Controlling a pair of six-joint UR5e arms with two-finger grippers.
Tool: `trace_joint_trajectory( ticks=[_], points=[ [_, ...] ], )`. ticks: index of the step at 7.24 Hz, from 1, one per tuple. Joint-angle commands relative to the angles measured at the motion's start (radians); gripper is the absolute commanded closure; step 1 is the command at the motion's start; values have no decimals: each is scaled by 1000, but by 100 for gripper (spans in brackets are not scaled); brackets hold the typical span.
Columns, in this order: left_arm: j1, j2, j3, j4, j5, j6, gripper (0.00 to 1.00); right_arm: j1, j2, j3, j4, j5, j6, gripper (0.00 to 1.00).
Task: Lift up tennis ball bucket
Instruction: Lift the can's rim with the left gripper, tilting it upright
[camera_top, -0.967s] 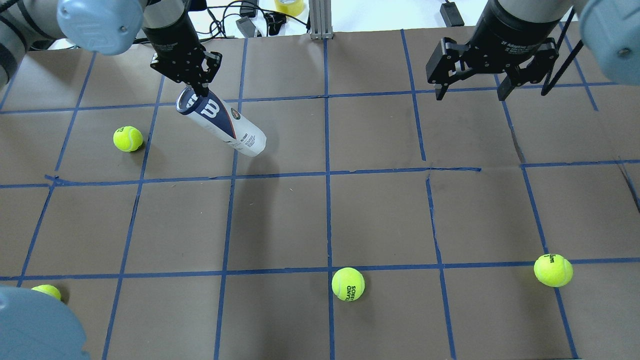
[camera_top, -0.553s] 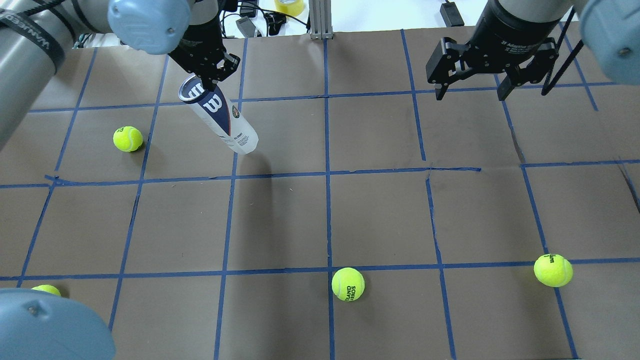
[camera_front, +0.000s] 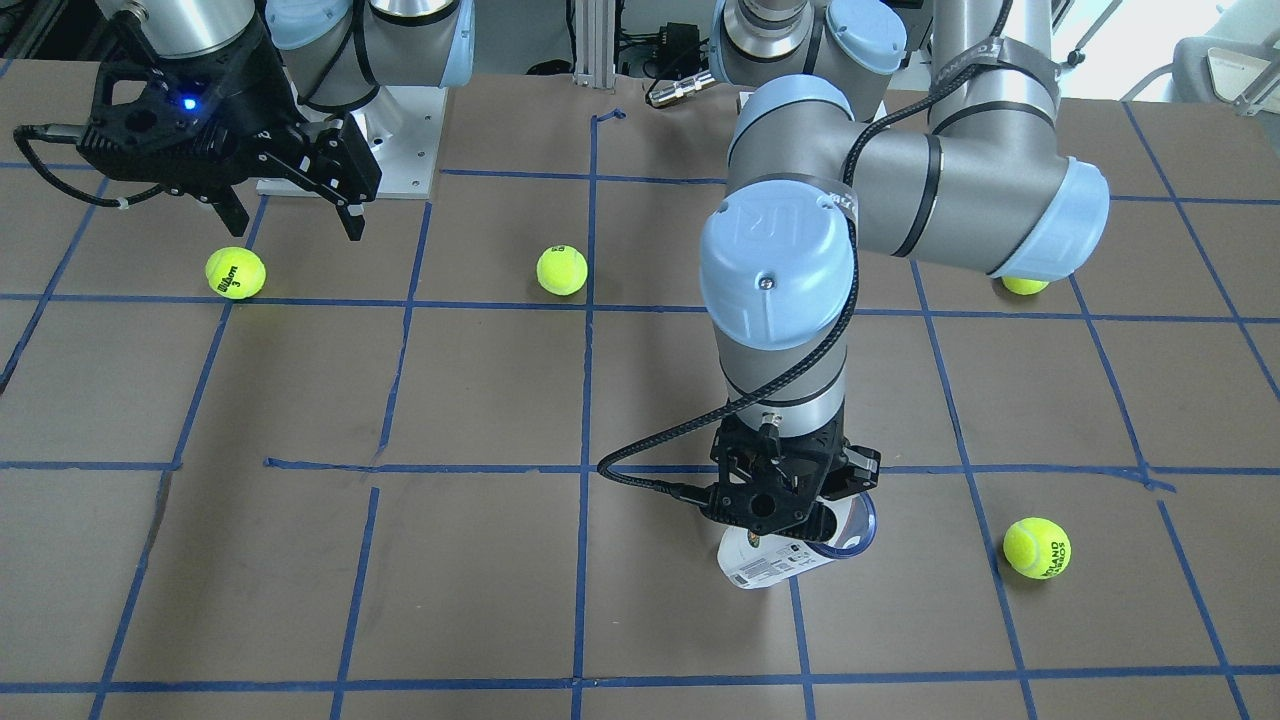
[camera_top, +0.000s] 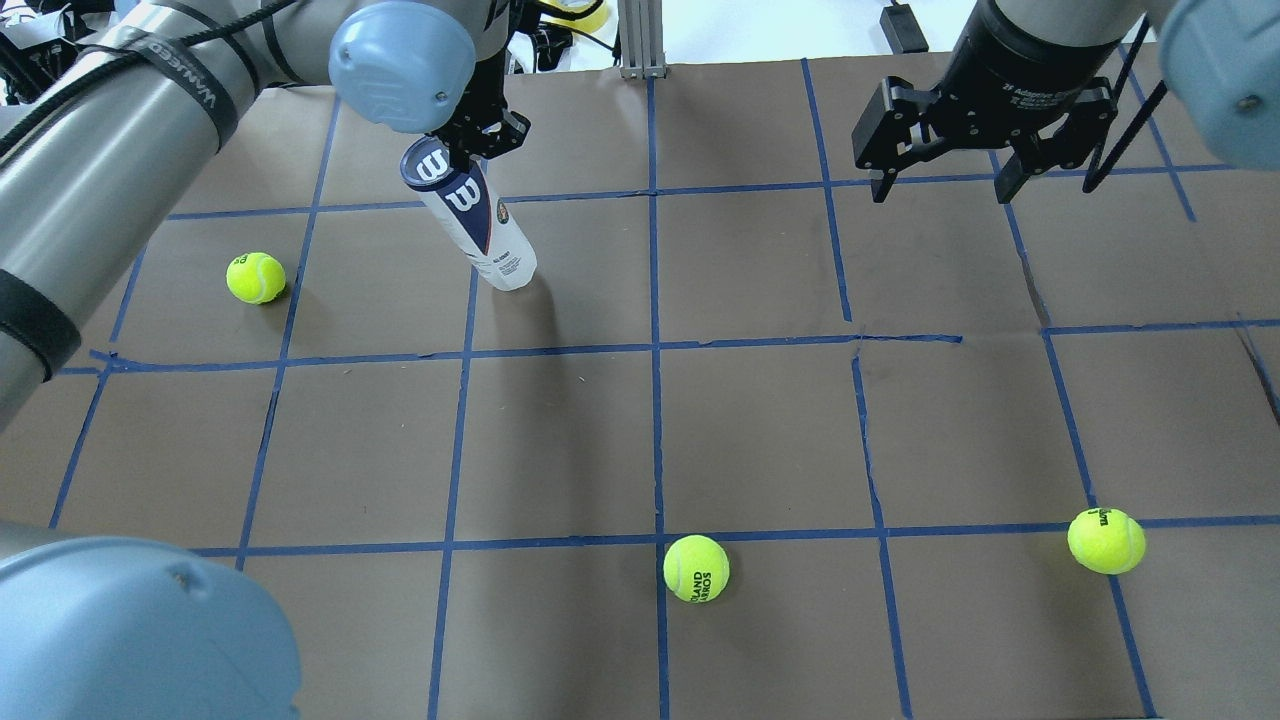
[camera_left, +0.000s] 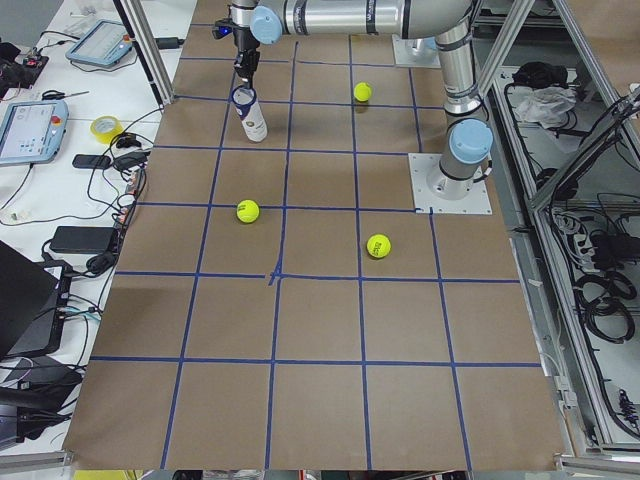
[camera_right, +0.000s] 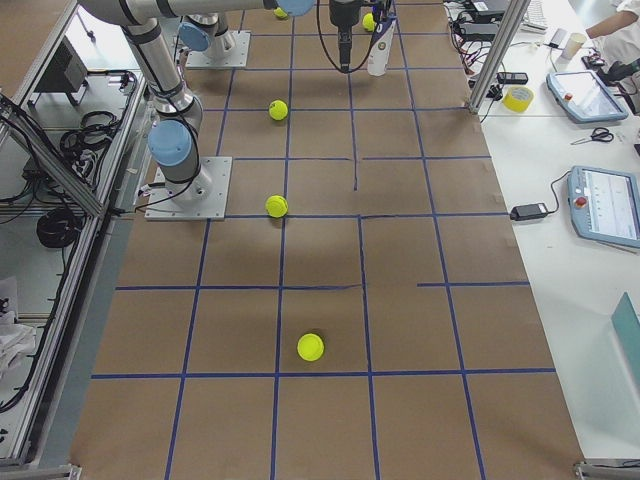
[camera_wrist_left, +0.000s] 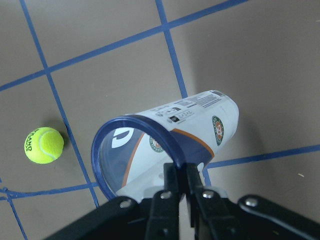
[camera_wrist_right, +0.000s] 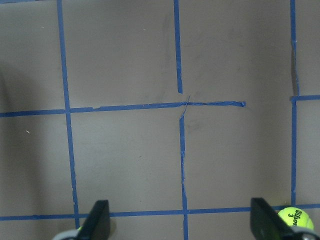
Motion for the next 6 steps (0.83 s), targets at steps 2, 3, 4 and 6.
trace_joint_trajectory(
  ticks=[2,3,4,6],
  points=[
    [-20,-9,0,7,12,-4,89,0,0,2,1,0,0,0],
    [-35,-8,-1,7,4,-5,48,0,0,2,1,0,0,0],
    [-40,1,-4,5,3,-5,25,0,0,2,1,0,0,0],
    [-58,30,-3,-2,6,-5,9,0,0,2,2,0,0,0]
  ],
)
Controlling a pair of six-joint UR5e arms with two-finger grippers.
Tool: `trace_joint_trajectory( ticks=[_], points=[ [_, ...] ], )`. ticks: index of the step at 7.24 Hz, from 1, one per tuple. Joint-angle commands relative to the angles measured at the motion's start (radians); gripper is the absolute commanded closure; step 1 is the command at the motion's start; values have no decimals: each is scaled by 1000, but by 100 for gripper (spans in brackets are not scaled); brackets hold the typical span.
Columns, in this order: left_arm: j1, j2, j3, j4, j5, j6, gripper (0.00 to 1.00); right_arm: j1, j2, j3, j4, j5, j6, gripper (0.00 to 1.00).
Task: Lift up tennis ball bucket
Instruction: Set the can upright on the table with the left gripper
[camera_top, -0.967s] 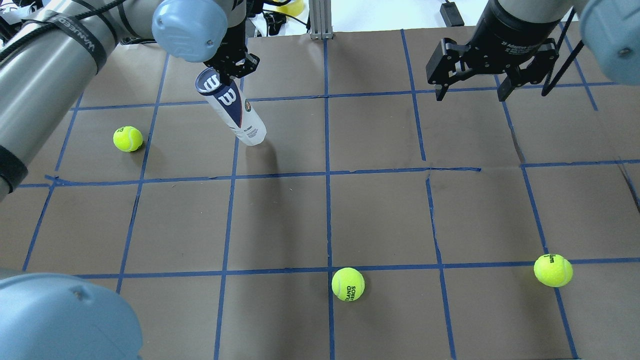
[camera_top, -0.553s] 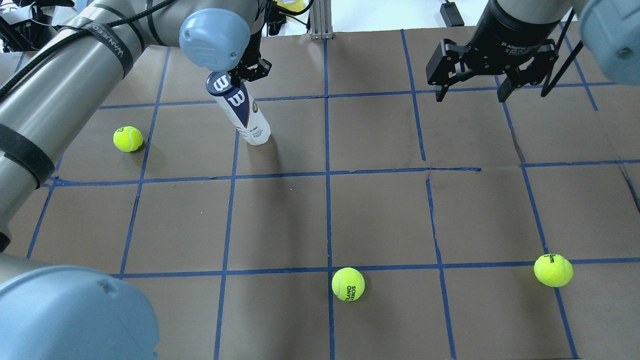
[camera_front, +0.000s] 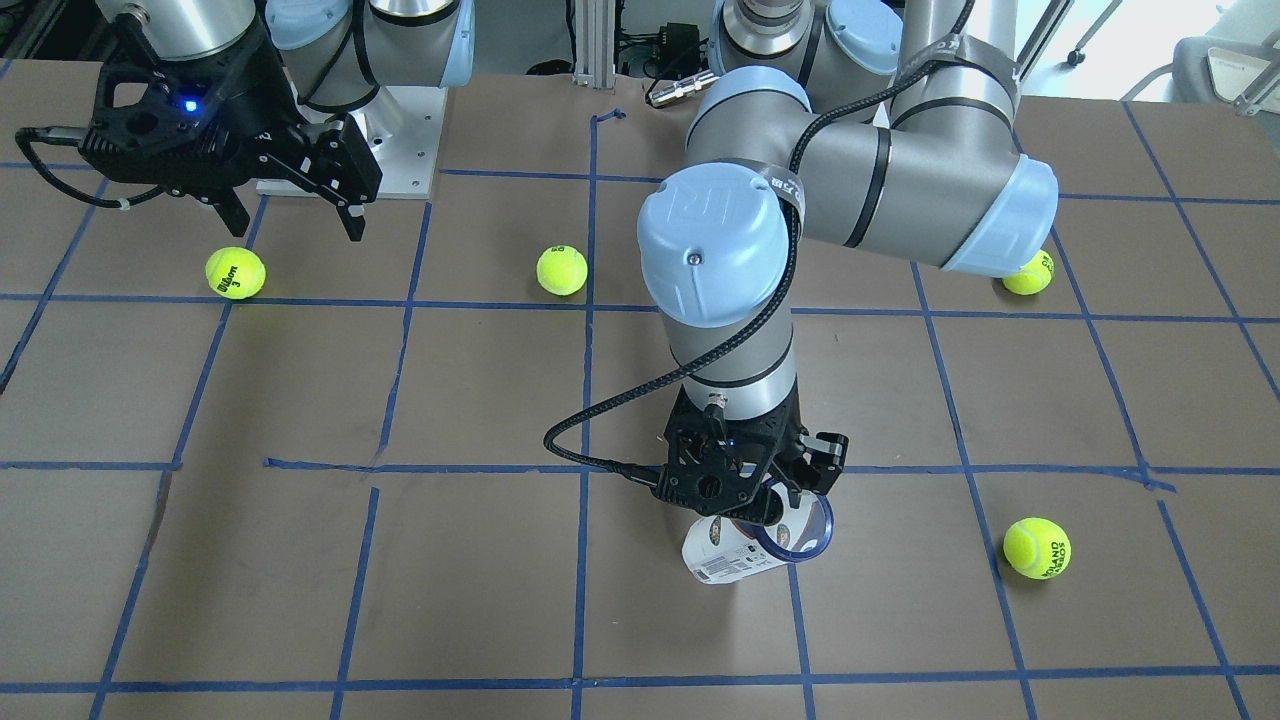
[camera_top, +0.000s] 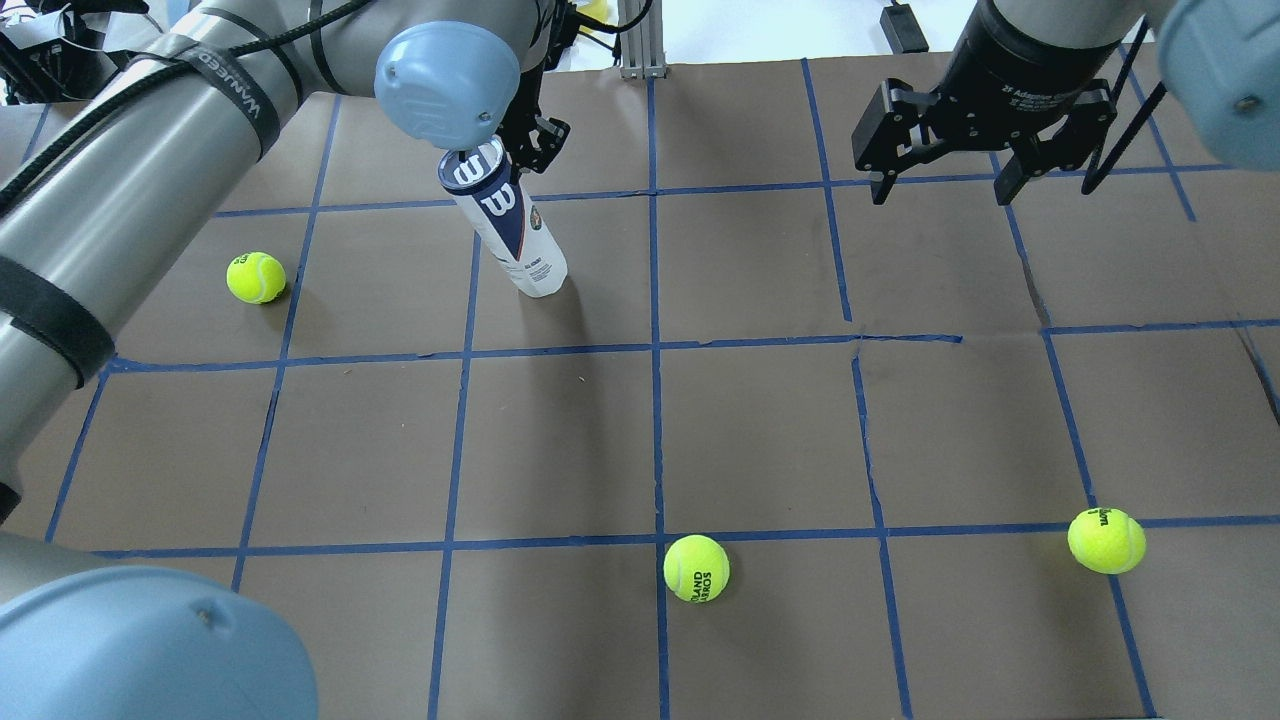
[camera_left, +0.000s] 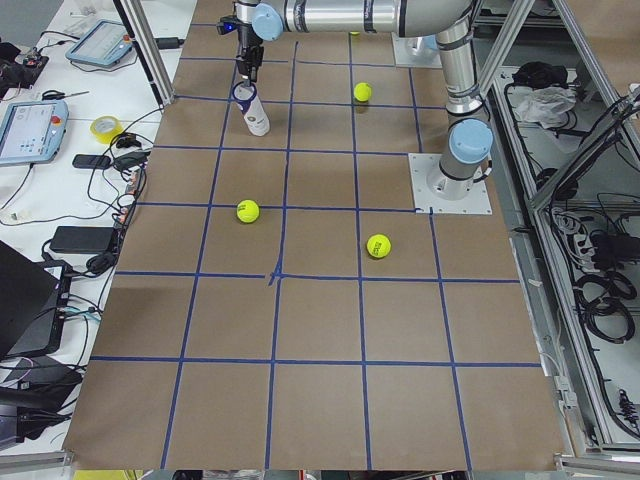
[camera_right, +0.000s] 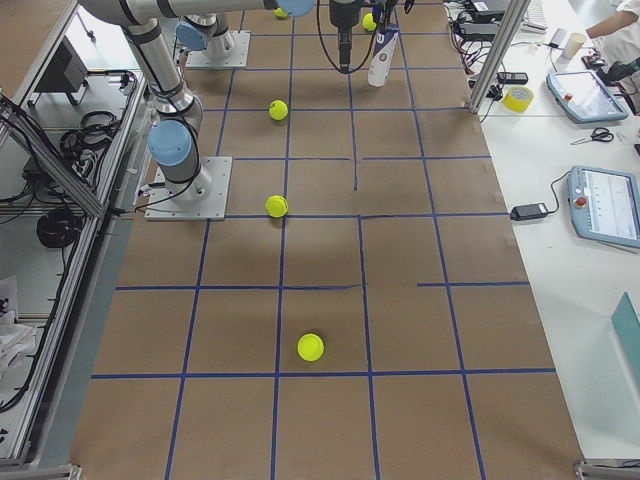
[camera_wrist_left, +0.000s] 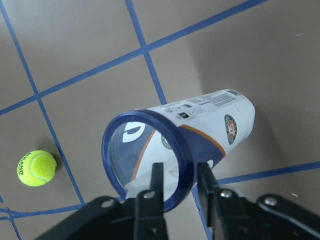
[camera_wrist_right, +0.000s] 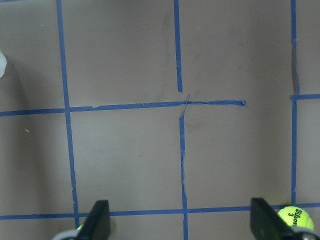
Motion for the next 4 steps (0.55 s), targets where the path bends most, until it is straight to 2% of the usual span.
trace_joint_trajectory(
  ticks=[1,4],
  points=[
    [-16,29,1,-4,-3,-2,2,0,0,0,1,-2,0,0],
    [-6,78,-8,-10,-76,-47,0,0,0,0,1,-2,0,0]
  ],
)
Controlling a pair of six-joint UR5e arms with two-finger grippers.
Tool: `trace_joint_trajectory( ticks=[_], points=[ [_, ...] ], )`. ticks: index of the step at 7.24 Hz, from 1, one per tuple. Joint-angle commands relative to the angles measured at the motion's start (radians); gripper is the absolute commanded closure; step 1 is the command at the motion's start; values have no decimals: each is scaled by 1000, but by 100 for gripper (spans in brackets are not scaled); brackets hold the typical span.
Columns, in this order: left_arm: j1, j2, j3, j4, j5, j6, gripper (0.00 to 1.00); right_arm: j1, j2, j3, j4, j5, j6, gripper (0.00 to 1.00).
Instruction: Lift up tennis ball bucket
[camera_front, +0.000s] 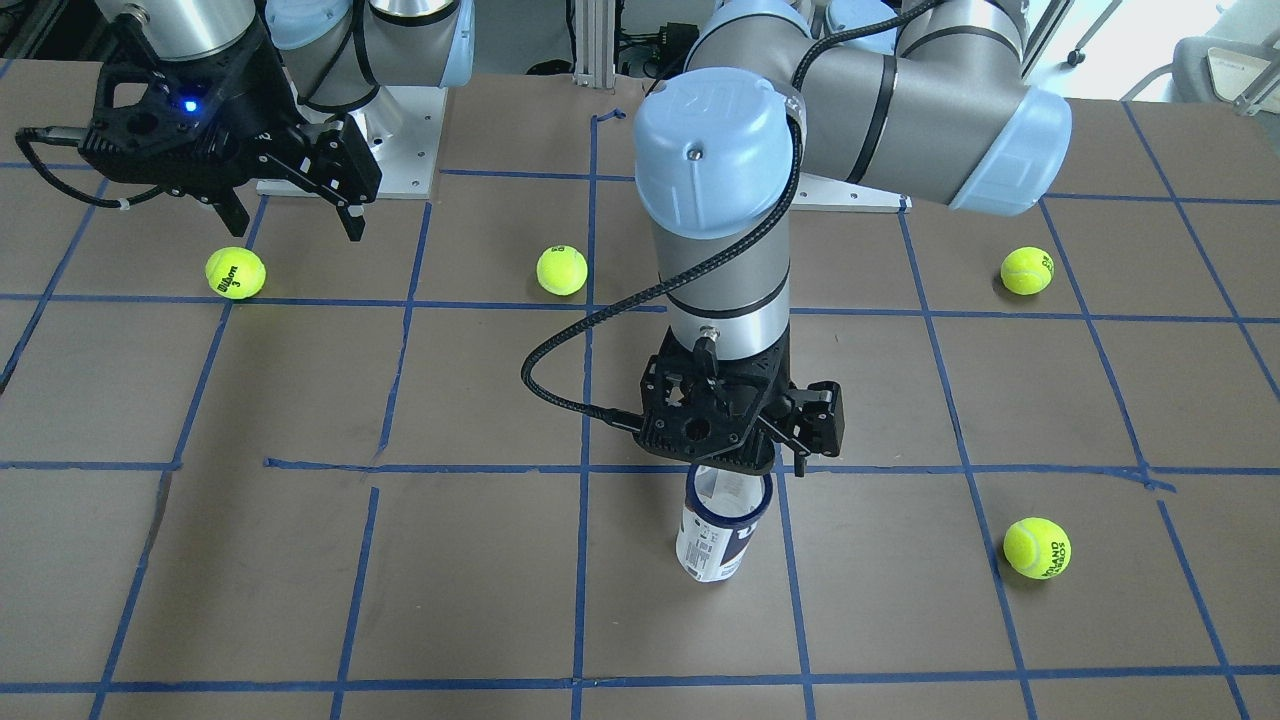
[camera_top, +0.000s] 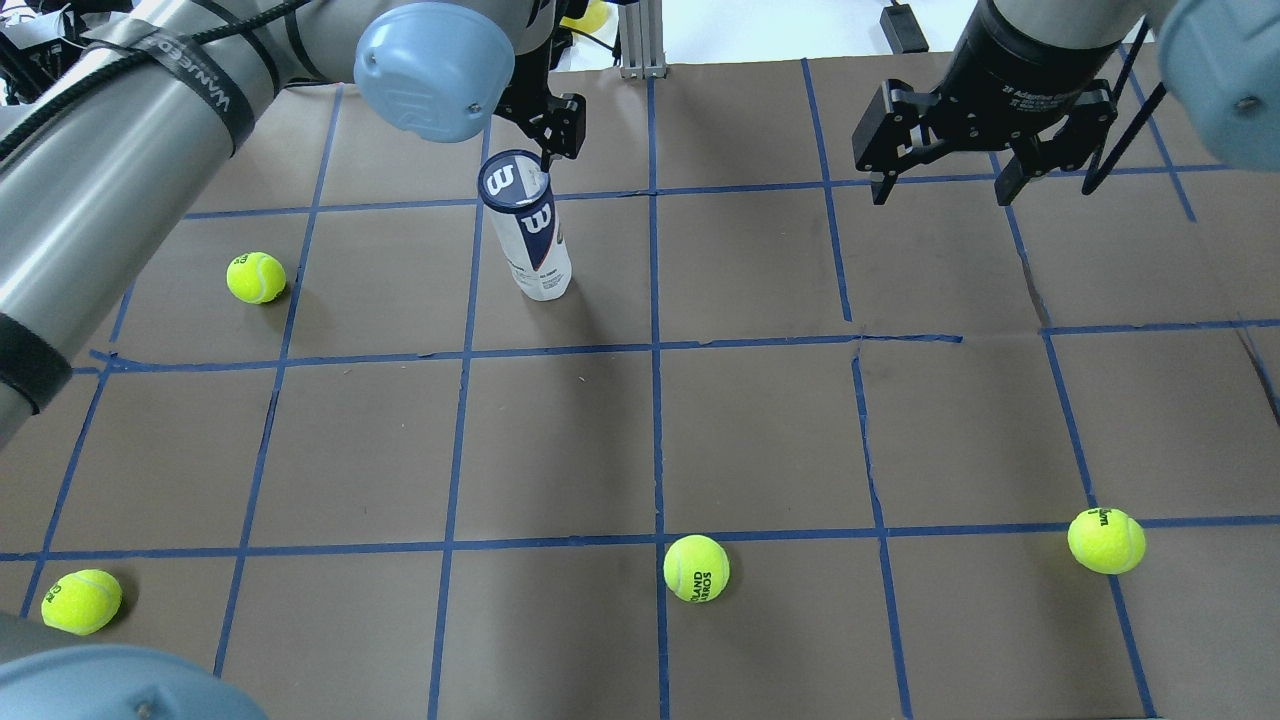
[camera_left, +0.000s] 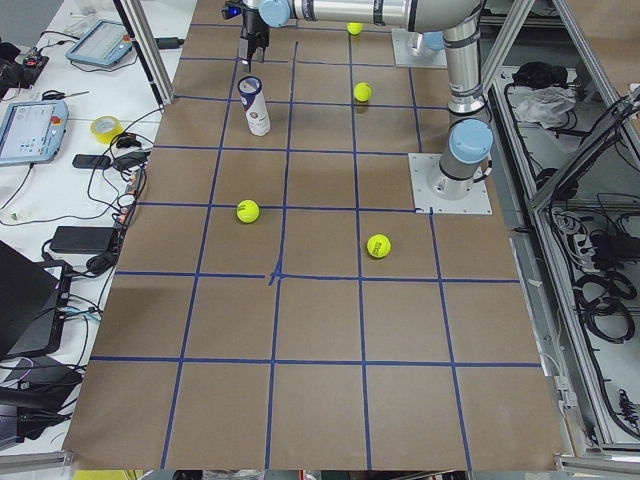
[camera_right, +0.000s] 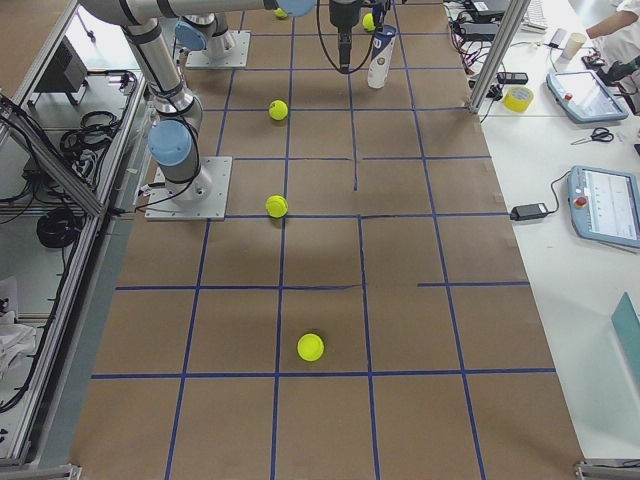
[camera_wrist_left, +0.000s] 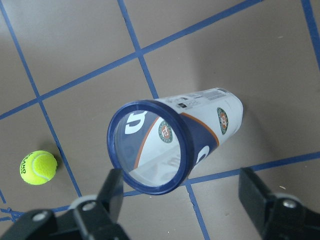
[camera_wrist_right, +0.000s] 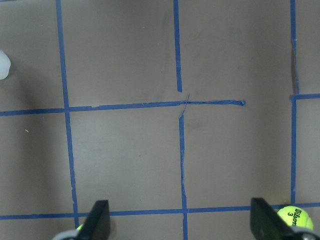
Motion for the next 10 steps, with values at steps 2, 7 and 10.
trace_joint_trajectory(
  ticks=[2,7,10],
  points=[
    [74,48,-7,-3,-170,-30,0,0,0,0,0,0,0,0],
    [280,213,-72,-141,-294,-46,0,0,-2,0,-2,1,0,0],
    [378,304,-178,-169,-285,55,0,0,-2,0,-2,1,0,0]
  ],
)
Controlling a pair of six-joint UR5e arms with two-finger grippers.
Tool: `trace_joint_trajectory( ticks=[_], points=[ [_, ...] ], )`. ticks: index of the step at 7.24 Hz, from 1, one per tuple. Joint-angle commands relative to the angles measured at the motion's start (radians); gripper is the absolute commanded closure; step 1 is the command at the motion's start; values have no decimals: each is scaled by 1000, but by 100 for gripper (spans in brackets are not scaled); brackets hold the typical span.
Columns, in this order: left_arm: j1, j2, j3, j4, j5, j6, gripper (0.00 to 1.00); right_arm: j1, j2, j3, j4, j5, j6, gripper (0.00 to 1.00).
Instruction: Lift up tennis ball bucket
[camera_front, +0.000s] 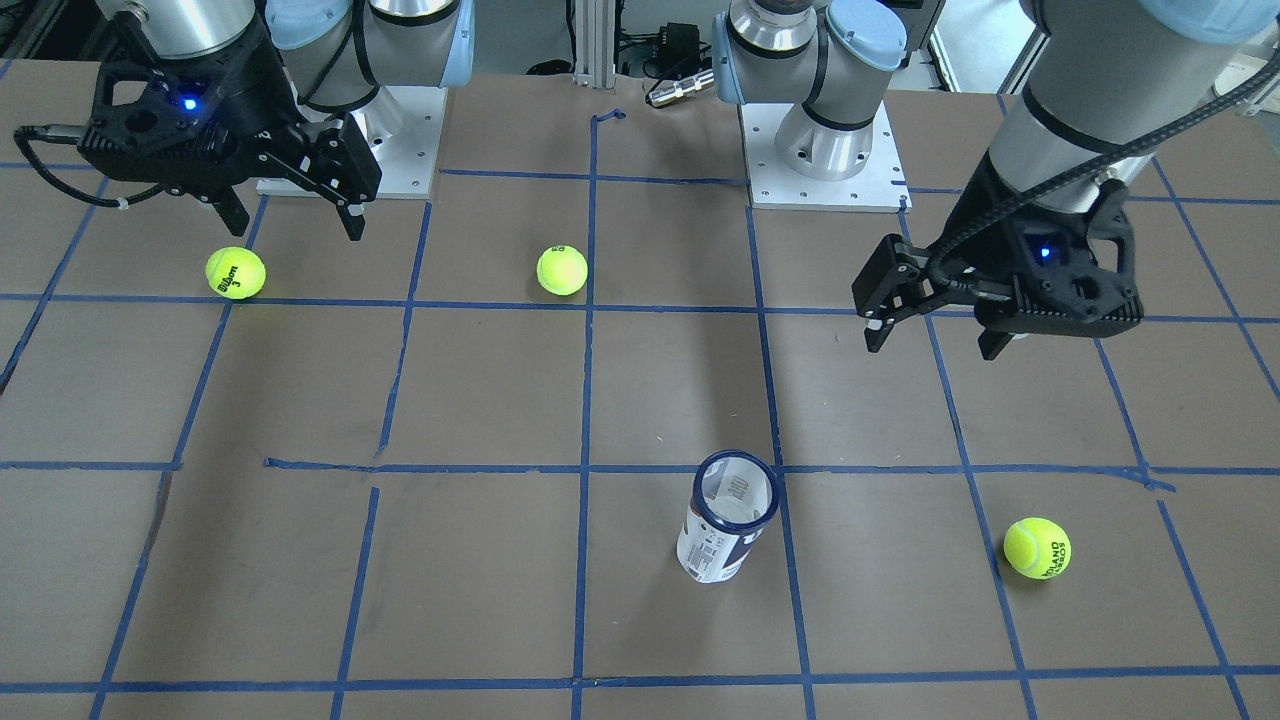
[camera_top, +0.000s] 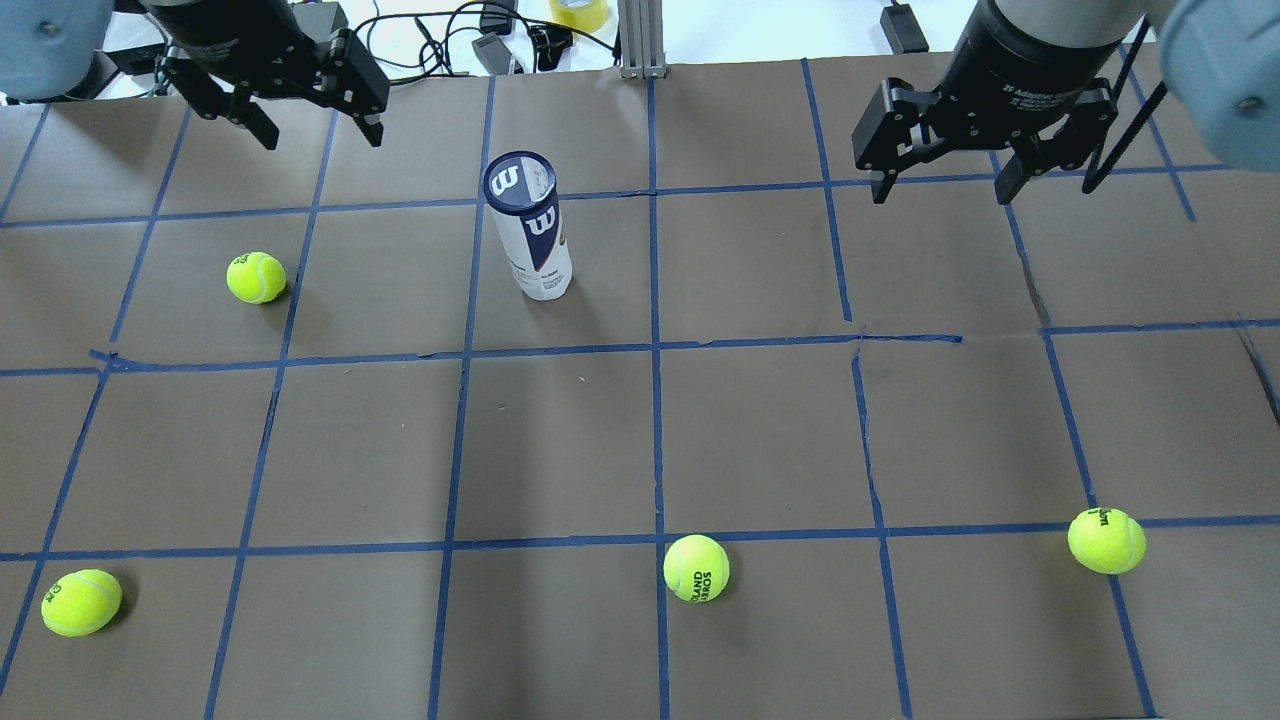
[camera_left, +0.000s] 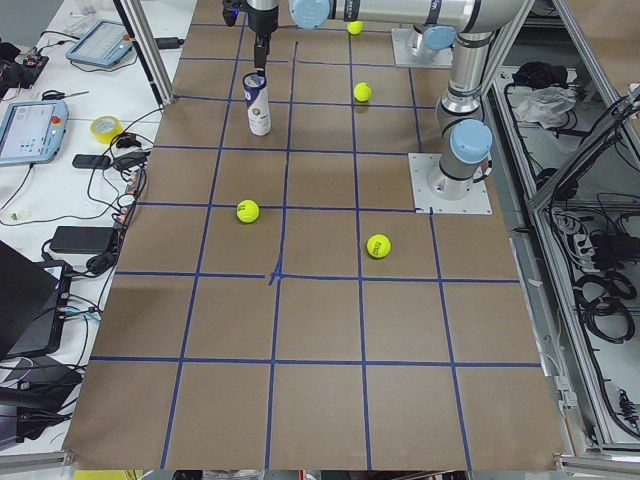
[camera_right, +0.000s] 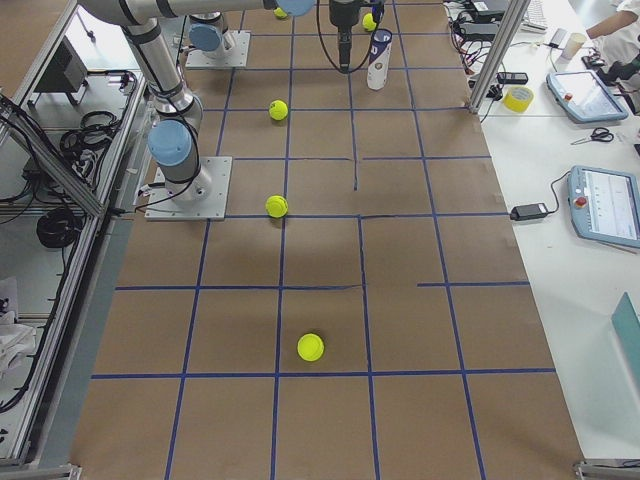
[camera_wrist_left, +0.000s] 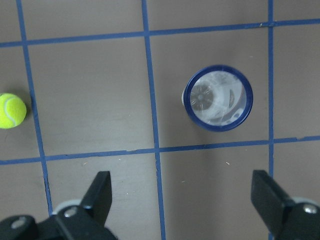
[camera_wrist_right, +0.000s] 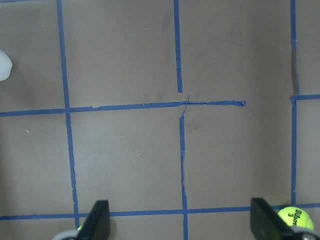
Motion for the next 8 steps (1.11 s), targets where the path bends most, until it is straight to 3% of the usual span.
trace_joint_trajectory(
  ticks=[1,8],
  points=[
    [36,68,-92,-12,7,19,0,0,0,0,0,-1,0,0],
    [28,105,-131,-11,1,2,0,0,0,0,-3,0,-2,0]
  ],
)
